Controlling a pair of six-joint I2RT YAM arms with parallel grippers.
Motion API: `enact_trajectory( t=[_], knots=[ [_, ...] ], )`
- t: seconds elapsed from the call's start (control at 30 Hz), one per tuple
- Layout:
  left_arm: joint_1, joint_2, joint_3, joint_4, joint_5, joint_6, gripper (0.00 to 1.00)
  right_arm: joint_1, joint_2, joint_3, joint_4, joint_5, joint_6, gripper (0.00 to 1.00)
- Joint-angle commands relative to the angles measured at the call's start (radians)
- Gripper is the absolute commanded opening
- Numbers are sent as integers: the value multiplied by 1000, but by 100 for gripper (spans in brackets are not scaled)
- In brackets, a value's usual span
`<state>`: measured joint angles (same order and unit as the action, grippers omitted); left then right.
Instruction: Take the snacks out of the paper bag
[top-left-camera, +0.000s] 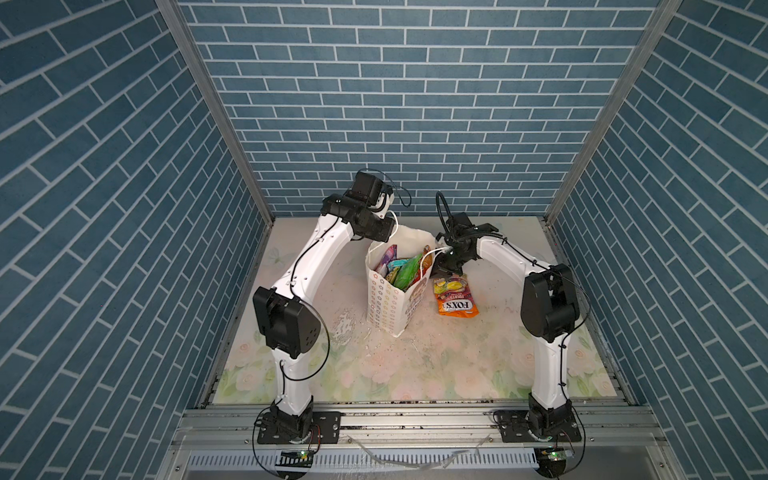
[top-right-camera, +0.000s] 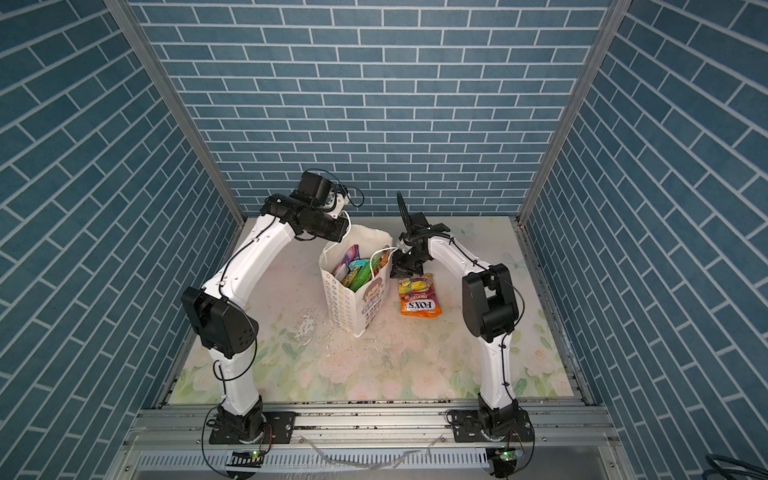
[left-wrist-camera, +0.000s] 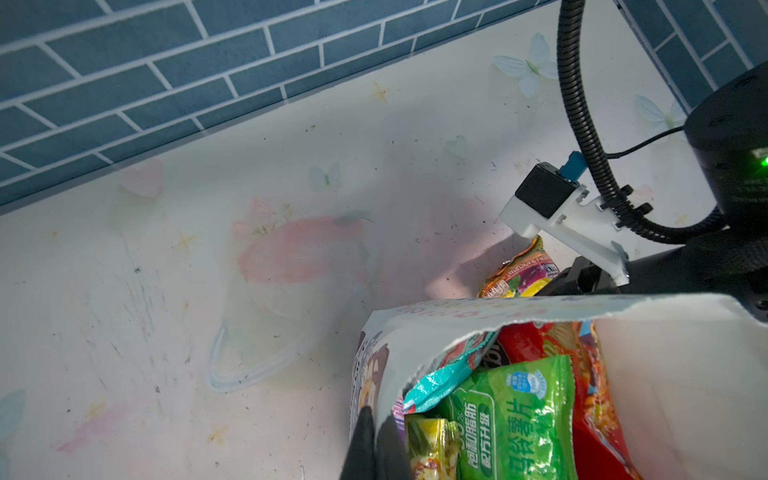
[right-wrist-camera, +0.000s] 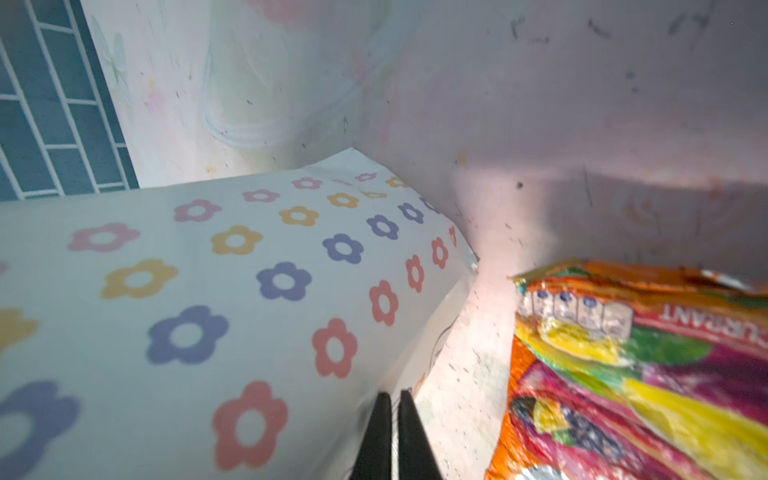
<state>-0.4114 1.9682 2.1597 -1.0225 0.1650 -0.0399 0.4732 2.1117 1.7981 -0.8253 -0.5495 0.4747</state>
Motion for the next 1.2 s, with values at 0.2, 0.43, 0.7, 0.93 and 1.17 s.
enact_trajectory(
  t=[0.2,0.43,0.7,0.93,1.17],
  knots=[
    [32,107,223,-30,-8,51,0,1,182,293,-70,-14,-26,9],
    [55,61,137,-6,-27,61,0,-57,132,292,-141,98,-72,10],
    [79,39,115,9,-45,68,22,-95,17,295,-146,137,-114,13],
    [95,20,147,2,-86,68,36,-102,-49,338,-155,162,-178,17],
    [96,-17,177,-86,-97,68,39,-104,-128,319,-178,247,-204,17]
  ],
)
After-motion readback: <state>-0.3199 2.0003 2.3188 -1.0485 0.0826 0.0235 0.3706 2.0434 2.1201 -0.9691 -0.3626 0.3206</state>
